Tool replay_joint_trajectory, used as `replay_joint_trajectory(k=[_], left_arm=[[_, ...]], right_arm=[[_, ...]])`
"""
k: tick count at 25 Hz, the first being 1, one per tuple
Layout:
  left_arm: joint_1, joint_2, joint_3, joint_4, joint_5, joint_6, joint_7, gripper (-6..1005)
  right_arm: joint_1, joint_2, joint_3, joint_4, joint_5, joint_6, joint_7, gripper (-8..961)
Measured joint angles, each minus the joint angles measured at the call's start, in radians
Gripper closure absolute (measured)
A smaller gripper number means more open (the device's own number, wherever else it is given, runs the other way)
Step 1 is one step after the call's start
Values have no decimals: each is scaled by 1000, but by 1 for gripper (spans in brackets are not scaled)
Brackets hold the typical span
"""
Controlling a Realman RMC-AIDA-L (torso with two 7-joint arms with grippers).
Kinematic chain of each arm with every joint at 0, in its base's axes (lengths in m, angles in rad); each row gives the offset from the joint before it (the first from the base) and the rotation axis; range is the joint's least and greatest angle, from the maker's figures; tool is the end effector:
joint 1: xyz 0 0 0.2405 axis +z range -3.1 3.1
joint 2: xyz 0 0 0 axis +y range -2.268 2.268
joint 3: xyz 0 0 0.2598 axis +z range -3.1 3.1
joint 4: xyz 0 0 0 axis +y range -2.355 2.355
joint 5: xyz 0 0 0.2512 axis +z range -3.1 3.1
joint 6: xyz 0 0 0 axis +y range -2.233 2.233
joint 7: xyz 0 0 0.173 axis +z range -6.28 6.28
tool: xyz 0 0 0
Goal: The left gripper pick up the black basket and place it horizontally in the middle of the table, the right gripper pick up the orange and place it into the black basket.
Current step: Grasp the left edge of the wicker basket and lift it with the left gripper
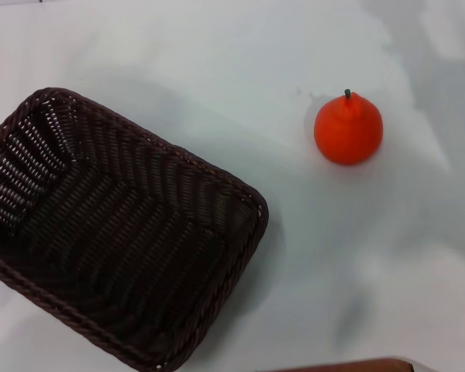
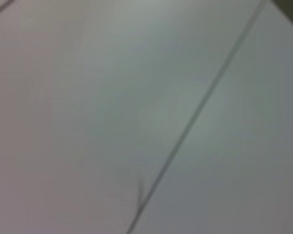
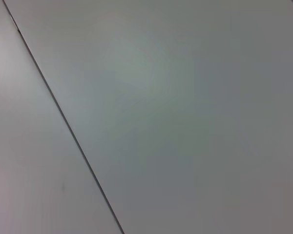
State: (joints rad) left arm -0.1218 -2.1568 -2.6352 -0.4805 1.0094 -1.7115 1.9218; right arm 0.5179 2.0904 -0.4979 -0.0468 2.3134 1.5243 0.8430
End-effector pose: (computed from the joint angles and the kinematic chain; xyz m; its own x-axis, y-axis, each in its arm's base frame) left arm -0.3706 0.2639 0.0856 0.1213 -0.2348 0.9644 0.8863 -0.4119 -0.2118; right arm 0.3239 0.3841 0.0311 -0.1348 -0.2679 0.9540 0.9216 0.3198 0.2201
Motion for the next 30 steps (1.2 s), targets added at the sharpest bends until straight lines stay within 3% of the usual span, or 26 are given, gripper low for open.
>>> replay_joint_trajectory(k=[4,9,15,21,30], left_arm=[[22,-3,9,-87,72,-45,10,116],[28,-7,8,-101,97,-127,88,121],[36,-3,22,-200,180,-89,-20,129],[50,-5,24,-516,369,12,-287,163],[6,-7,60,-1136,824,72,-763,209]], right_arm=[[-22,-1,3,-7,1,82,3,27],[-35,-2,-1,-28,0,111,9,29],[-36,-3,-31,-66,-10,103,10,31],[-36,-6,-51,-101,-14,91,11,33],[-20,-6,-51,-139,-11,74,11,37]])
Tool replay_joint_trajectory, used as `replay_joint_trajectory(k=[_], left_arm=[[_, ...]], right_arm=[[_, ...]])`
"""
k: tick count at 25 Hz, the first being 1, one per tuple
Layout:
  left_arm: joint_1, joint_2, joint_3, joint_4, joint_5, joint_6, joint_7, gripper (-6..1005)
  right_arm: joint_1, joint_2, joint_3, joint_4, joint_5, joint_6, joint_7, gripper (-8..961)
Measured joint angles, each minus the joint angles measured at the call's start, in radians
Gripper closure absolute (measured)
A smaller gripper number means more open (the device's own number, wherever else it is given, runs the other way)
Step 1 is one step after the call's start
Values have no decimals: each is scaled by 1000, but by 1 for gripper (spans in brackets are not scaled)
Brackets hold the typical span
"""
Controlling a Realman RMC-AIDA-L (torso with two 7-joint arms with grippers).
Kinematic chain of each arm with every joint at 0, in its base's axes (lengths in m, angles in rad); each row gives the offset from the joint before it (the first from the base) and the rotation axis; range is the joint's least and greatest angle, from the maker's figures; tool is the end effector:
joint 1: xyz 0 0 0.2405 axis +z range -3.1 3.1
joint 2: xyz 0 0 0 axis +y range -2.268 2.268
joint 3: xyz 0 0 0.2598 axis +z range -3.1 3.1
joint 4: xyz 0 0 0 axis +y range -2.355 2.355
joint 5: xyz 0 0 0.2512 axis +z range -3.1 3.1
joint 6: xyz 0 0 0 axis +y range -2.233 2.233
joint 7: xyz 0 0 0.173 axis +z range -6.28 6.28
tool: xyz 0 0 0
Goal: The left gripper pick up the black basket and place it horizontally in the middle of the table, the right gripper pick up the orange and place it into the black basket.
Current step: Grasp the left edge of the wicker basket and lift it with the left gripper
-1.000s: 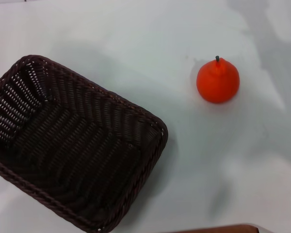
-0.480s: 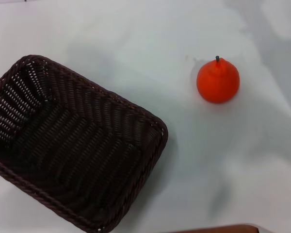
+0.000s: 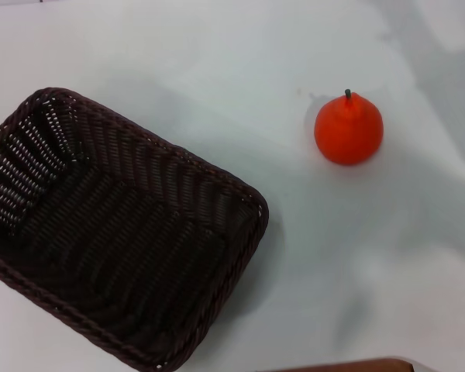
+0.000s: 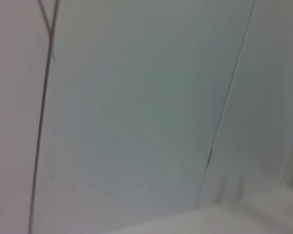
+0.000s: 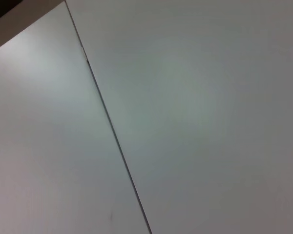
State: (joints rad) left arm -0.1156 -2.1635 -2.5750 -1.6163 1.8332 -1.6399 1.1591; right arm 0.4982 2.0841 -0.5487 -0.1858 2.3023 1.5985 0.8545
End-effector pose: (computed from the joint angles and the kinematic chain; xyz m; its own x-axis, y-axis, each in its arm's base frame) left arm -0.2740 0.3036 0.1710 0.6962 0.3377 0.6335 0.6927 -0.5476 -0.4694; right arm 0.3053 0.3855 0.0642 -0.1942 -0.3597 0.9126 0.8389 0.4214 0.3446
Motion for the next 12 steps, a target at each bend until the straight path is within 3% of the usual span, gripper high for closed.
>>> replay_joint_trajectory(k=[2,6,9,12], left_arm=[[-24,6,49,-159,131,-14,-115,208],[-119,32,120,-297,340,-127,-284,206],[-199,45,200,-298,507,-200,-346,205],[-240,30,300,-284,674,-199,-362,204]], right_arm=[[-1,0,2,-1,1,0,0,38],[-8,1,3,-1,2,-5,0,39],[-13,1,4,-1,3,-6,0,40],[-16,1,7,2,3,-10,0,41]])
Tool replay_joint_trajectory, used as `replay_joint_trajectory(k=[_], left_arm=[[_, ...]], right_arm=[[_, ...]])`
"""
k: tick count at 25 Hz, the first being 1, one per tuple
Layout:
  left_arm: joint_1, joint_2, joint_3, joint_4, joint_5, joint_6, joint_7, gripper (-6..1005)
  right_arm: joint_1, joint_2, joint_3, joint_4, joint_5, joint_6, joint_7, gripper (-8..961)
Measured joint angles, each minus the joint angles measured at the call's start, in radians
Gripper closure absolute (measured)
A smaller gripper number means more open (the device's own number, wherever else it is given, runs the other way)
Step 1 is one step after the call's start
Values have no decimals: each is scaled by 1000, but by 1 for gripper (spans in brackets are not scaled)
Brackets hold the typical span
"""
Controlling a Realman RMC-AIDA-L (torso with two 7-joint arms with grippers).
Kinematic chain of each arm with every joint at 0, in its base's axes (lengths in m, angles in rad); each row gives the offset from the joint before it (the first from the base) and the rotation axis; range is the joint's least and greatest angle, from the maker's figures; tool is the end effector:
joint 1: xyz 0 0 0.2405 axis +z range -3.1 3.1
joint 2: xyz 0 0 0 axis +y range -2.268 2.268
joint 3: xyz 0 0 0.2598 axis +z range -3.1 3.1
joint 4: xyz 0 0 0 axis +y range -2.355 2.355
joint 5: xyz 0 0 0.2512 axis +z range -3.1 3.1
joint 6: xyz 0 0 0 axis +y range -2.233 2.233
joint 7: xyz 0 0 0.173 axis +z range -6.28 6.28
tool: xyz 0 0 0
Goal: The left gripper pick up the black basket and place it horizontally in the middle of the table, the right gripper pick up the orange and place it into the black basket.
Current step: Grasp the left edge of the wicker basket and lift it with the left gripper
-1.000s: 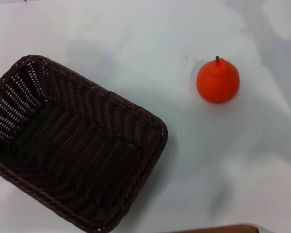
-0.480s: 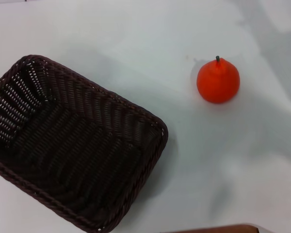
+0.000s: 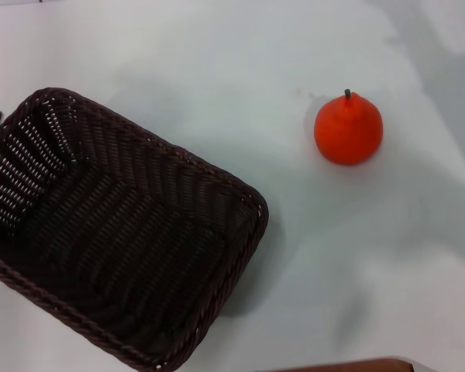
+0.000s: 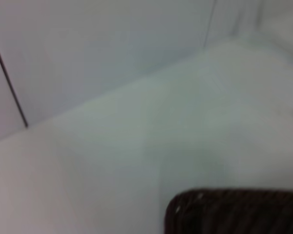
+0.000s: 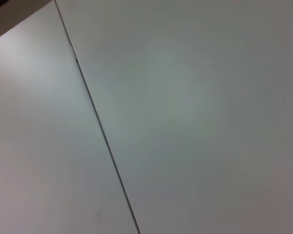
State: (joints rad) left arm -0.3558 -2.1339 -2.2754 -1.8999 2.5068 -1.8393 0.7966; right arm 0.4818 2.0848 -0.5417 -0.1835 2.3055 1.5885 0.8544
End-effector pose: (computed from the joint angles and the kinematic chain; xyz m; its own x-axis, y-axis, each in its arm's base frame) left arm -0.2080 0.3388 0.1359 0.7626 0.6368 0.1141 0.5714 -0.5803 -0.5803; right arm 0.3140 0.3810 0.0644 -0.1993 -0.3555 0.9132 0.8538 0.3943 0.3399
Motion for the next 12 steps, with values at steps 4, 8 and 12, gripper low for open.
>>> replay_joint_trajectory(k=[4,8,12], left_arm=[[-18,-27,122,20,142,43,-12,204],[-48,-27,205,108,244,87,-37,205],[-79,-27,232,183,289,125,-46,205]], right_arm=[[-4,1,0,3,0,-3,7,43],[-10,1,2,4,0,-3,22,45],[-20,3,14,4,1,-4,24,46]])
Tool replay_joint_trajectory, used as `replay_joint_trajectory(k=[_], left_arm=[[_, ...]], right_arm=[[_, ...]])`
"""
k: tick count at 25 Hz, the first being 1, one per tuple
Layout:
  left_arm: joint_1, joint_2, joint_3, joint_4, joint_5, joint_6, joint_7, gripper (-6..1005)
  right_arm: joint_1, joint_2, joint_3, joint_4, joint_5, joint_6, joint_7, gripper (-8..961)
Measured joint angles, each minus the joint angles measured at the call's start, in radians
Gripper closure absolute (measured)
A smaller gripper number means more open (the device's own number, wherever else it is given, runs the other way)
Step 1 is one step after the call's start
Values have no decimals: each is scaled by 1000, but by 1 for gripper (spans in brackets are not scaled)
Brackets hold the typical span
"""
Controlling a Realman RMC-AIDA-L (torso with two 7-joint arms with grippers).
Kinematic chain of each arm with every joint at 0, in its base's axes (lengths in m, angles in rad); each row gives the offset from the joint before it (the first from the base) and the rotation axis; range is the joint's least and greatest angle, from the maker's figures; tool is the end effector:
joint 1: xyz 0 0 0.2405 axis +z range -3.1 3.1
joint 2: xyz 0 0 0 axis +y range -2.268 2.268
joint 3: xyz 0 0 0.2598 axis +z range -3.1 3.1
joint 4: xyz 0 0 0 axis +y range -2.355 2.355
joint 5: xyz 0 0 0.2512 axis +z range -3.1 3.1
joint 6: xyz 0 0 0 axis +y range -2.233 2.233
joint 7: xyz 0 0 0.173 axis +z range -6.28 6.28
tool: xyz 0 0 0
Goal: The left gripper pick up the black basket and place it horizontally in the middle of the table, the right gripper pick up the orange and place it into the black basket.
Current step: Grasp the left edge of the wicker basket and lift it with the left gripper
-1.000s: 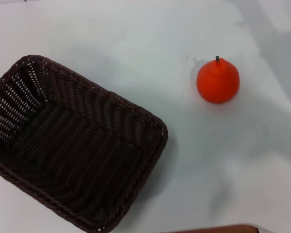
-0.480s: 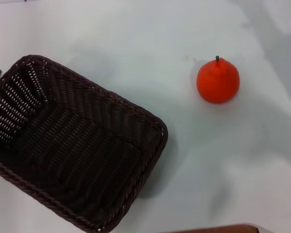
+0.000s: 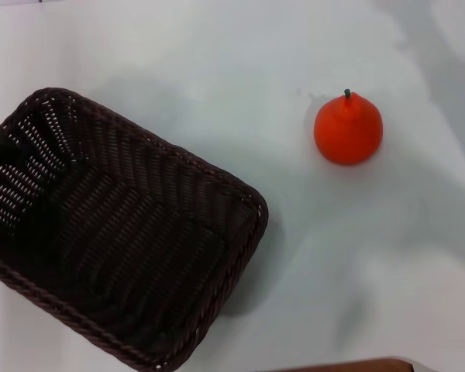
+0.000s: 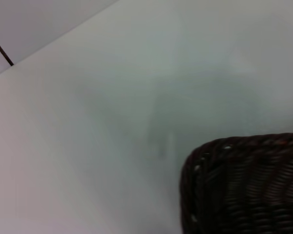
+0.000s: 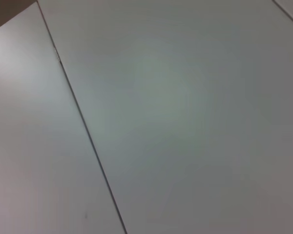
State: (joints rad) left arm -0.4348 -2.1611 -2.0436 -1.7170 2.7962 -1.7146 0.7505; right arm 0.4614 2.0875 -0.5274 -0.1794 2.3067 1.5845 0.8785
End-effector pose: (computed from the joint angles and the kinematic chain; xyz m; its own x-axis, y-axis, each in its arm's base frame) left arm -0.2179 0.3732 0.0763 0.7135 0.6927 -0.1057 0.4950 -0.6051 -0.6236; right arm 0.3240 0.3740 0.0645 -0.1797 -0.3460 0.9209 0.8749 0.3718 0.3104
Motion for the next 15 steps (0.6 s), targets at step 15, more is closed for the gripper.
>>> replay_joint_trajectory(k=[15], left_arm=[[-40,30,30,160,59,40,14,263]], right_arm=[[-10,3,24,14,0,-14,2,52]])
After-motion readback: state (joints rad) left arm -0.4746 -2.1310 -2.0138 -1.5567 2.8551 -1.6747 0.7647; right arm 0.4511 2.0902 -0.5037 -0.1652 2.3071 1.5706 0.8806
